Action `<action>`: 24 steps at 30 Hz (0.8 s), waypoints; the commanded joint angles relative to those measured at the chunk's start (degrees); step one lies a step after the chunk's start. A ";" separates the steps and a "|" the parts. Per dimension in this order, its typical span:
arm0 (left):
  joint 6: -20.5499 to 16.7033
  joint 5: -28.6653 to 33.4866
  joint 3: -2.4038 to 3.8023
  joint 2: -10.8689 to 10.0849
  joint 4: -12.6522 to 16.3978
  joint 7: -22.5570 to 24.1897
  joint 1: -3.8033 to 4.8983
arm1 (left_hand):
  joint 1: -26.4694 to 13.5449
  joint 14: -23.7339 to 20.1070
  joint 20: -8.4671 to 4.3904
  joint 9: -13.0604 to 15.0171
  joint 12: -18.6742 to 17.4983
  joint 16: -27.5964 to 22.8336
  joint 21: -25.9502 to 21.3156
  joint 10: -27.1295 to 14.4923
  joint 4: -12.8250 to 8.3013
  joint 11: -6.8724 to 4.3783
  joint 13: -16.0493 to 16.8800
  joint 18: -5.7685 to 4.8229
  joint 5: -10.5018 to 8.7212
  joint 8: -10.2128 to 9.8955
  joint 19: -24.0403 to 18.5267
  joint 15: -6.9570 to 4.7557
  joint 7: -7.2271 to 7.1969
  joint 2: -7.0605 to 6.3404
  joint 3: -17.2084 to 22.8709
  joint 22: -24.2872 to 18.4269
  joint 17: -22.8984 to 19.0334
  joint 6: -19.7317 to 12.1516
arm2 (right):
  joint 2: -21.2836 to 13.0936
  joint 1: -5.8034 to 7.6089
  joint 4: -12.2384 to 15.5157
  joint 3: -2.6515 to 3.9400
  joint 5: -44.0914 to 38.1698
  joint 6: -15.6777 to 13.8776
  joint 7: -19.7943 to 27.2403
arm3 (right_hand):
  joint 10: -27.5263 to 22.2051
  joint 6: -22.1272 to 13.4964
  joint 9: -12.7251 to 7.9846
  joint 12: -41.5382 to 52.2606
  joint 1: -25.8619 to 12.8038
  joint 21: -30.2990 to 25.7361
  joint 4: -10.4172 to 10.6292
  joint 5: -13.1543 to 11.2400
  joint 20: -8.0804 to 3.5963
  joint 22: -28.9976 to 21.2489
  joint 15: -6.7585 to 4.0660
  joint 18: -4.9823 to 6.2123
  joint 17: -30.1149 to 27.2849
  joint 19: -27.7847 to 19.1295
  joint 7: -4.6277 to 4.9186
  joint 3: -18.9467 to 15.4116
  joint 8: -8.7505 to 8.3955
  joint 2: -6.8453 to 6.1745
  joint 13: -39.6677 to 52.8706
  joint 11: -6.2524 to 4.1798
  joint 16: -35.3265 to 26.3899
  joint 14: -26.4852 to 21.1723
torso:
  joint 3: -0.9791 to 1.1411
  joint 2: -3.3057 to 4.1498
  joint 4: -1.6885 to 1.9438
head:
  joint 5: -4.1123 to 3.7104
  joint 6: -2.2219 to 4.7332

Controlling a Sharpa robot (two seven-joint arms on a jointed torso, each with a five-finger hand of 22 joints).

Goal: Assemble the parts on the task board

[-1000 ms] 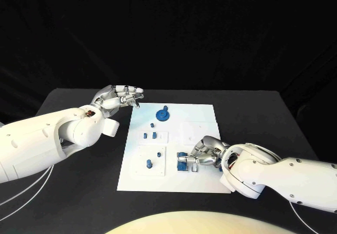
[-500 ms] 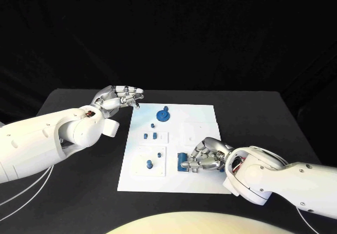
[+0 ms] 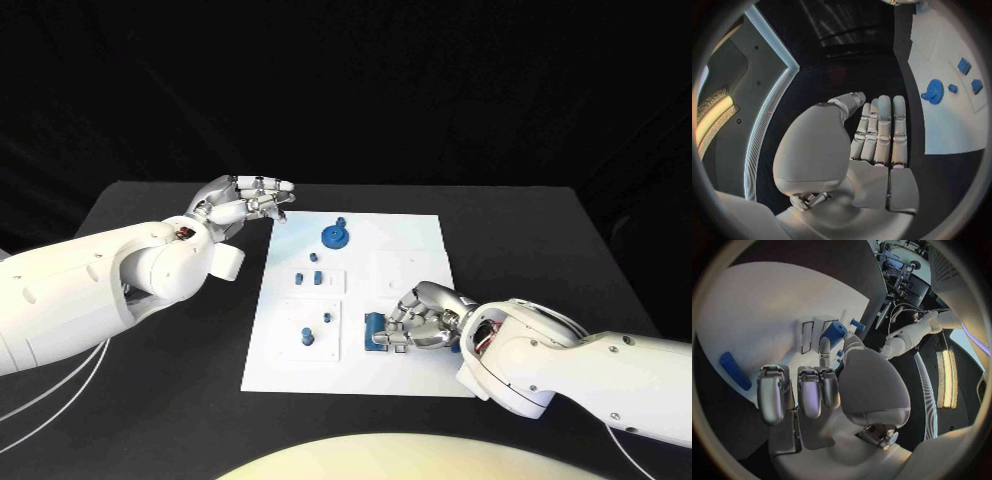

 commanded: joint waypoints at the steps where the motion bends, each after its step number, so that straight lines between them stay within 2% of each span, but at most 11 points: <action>1: 0.70 0.32 0.03 0.02 0.17 0.31 0.02 | -0.06 -0.13 -0.10 -0.10 0.25 -0.21 -0.27 0.09 0.06 -0.12 -0.10 0.18 0.22 0.40 0.27 -0.37 0.10 0.48 -0.36 0.10 -0.08 0.46 | 0.28 -0.16 -0.34 -0.02 -2.25 1.80 -0.73 | 6.04 -0.01 -0.42 0.22 2.51 0.48 0.00 -0.03 -0.58 13.91 -0.49 -0.38 15.09 4.86 -0.31 2.91 -0.19 -0.21 15.08 -0.64 0.30 5.87 | -0.01 -0.01 0.03 | 0.15 -0.23; 4: 0.68 0.33 0.03 -0.01 0.18 0.30 0.02 | -0.06 -0.13 -0.10 -0.10 0.25 -0.21 -0.27 0.09 0.06 -0.12 -0.10 0.18 0.22 0.40 0.27 -0.37 0.10 0.48 -0.36 0.10 -0.08 0.46 | 0.47 -0.21 -0.55 -0.02 -3.12 1.95 -1.19 | 6.04 0.32 -0.89 0.22 5.01 0.75 -0.18 -0.08 -0.69 13.97 -0.60 -0.43 15.09 4.93 -0.47 5.77 -0.44 -1.13 15.08 -0.77 0.30 5.87 | -0.02 -0.03 0.02 | 0.17 -0.31; 8: 0.65 0.35 0.03 -0.05 0.19 0.29 0.02 | -0.06 -0.13 -0.10 -0.10 0.25 -0.21 -0.27 0.09 0.06 -0.12 -0.10 0.18 0.22 0.40 0.27 -0.37 0.10 0.48 -0.36 0.10 -0.08 0.46 | 0.57 -0.29 -0.69 -0.02 -4.10 1.65 -1.67 | 6.04 0.57 -1.18 0.22 6.75 0.82 -0.33 -0.11 -0.76 13.99 -0.68 -0.44 15.09 4.95 -0.57 7.42 -0.57 -1.75 15.08 -0.87 0.30 5.87 | -0.04 -0.05 -0.01 | 0.18 -0.29; 16: 0.65 0.39 0.03 -0.12 0.18 0.29 0.01 | -0.09 -0.12 -0.10 -0.12 0.27 -0.22 -0.29 0.09 0.10 -0.11 -0.10 0.18 0.23 0.39 0.27 -0.37 0.12 0.54 -0.37 0.10 -0.08 0.44 | 0.03 -0.45 -0.61 -0.02 -4.95 0.23 -1.78 | 6.04 0.73 -1.28 0.22 7.17 1.07 -0.26 -0.12 -0.78 14.05 -0.70 -0.49 15.09 5.01 -0.58 7.99 -0.60 -1.85 15.08 -0.90 0.30 5.87 | 0.00 -0.02 -0.03 | 0.21 -0.19; 24: 0.63 0.58 0.02 -0.13 0.10 0.22 0.00 | -0.10 -0.12 -0.09 -0.13 0.28 -0.22 -0.29 0.08 0.13 -0.10 -0.11 0.18 0.23 0.39 0.27 -0.36 0.12 0.58 -0.36 0.11 -0.09 0.43 | -0.33 -0.52 -0.93 -0.02 -1.94 0.79 0.65 | 6.04 0.81 -1.42 0.22 6.32 0.77 0.06 -0.25 -0.76 13.97 -0.65 -0.44 15.09 4.93 -0.43 8.09 -0.67 -2.35 15.08 -0.79 0.30 5.87 | 0.00 -0.03 -0.04 | 0.30 -0.08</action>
